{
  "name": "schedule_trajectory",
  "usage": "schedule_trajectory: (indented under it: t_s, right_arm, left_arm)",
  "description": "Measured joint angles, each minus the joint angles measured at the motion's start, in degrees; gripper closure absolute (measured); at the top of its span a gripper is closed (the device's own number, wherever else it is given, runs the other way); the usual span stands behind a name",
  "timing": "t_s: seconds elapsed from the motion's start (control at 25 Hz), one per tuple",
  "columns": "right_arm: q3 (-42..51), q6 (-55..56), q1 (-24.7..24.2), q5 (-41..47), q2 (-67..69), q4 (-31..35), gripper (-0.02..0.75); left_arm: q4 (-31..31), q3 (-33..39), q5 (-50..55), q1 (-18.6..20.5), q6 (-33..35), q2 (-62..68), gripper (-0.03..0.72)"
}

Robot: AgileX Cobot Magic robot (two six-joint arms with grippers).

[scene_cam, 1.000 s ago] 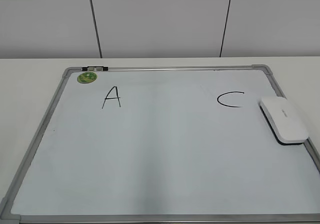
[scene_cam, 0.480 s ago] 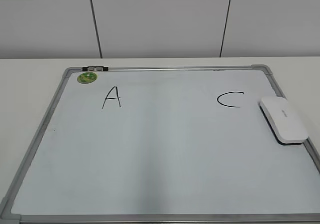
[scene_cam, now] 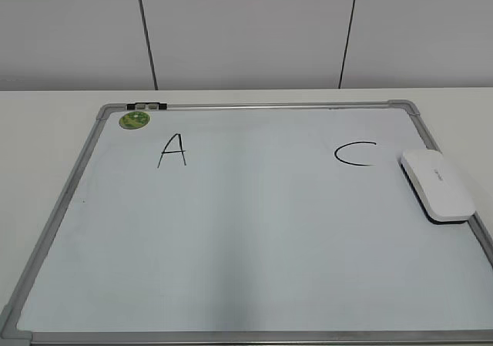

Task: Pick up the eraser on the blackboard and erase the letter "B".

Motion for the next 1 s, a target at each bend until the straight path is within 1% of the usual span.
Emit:
schedule_trajectory:
  t_s: [1.0]
  right_arm:
    - [0.00,0.00,0.00,0.00,0.00,0.00,0.146]
  left_arm:
    - [0.00,0.00,0.00,0.00,0.00,0.00,0.259]
